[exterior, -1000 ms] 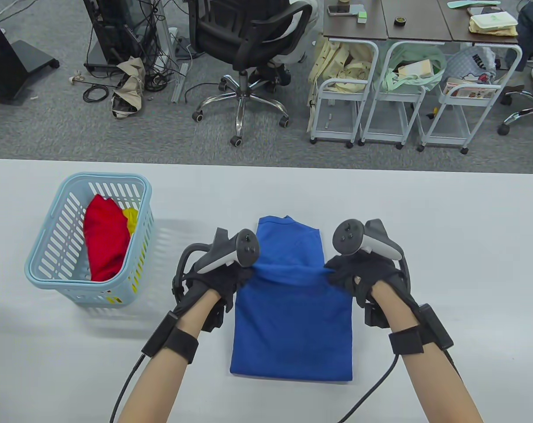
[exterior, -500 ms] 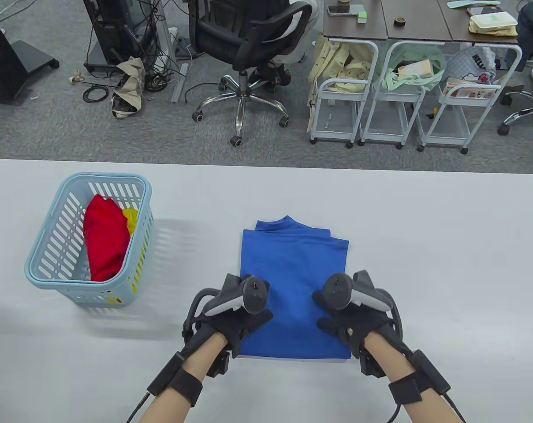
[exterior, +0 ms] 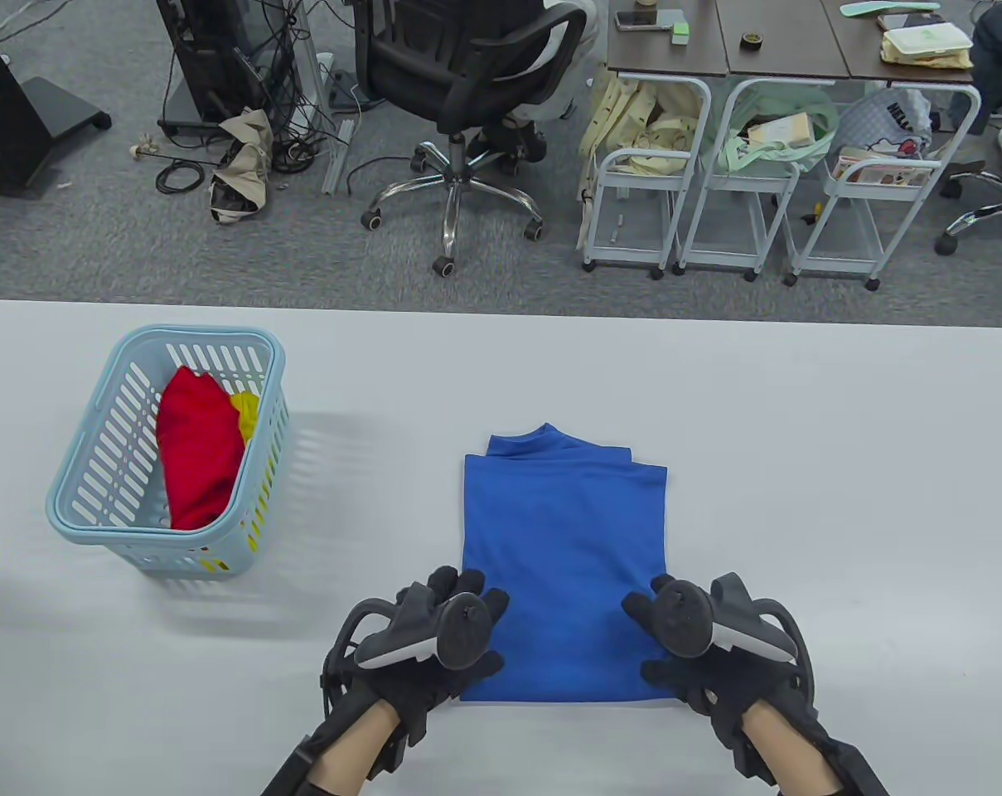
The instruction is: Roll t-shirt into tight roll
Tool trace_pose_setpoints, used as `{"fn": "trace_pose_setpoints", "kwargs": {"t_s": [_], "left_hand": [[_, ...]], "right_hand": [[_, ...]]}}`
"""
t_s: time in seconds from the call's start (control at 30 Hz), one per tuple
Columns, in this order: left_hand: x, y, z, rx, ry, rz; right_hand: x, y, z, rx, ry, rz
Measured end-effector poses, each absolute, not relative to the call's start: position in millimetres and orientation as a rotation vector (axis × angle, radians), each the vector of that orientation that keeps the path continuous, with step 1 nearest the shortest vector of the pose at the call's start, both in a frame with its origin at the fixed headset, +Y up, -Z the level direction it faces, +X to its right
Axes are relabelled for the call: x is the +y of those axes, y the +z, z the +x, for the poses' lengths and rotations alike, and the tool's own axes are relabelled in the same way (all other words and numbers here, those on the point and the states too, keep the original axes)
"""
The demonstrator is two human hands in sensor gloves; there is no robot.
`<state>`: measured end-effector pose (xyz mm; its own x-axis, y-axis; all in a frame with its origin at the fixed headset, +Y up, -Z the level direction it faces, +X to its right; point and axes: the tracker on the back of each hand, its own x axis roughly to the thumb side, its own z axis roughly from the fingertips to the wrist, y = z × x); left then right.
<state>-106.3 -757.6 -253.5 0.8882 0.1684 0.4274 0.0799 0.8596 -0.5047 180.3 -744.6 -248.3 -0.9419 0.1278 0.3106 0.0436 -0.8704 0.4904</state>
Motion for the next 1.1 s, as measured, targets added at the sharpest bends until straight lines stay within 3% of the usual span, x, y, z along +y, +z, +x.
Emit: {"fn": "trace_pose_setpoints", "kwargs": {"t_s": [0.1, 0.27, 0.4, 0.57, 0.8, 0.87, 1.0, 1.1], "left_hand": [[-769, -262, -108, -0.460, -0.154, -0.567], [-745, -254, -114, -0.487, -0.051, -0.420], [-734, -244, -108, -0.583, 0.029, -0.313], [-752, -237, -90, -0.666, -0.129, -0.375], [-749, -231, -77, -0.669, -0.262, -0.274], [-746, -234, -80, -0.667, -0.202, -0.280], [-734, -241, -98, -0.643, 0.148, -0.440], [-728, -244, -107, -0.601, 0.335, -0.455]], "right_hand": [[-745, -242, 170, 0.752, 2.988, 0.620], [-735, -238, 166, 0.678, 3.004, 0.666], [-749, -241, 169, 0.805, 2.988, 0.646], [-757, -241, 165, 0.829, 3.034, 0.631], [-753, -246, 171, 0.801, 2.958, 0.614], [-750, -248, 176, 0.810, 2.910, 0.599], [-742, -252, 194, 0.899, 2.698, 0.579], [-744, -258, 203, 0.874, 2.664, 0.483]]}}
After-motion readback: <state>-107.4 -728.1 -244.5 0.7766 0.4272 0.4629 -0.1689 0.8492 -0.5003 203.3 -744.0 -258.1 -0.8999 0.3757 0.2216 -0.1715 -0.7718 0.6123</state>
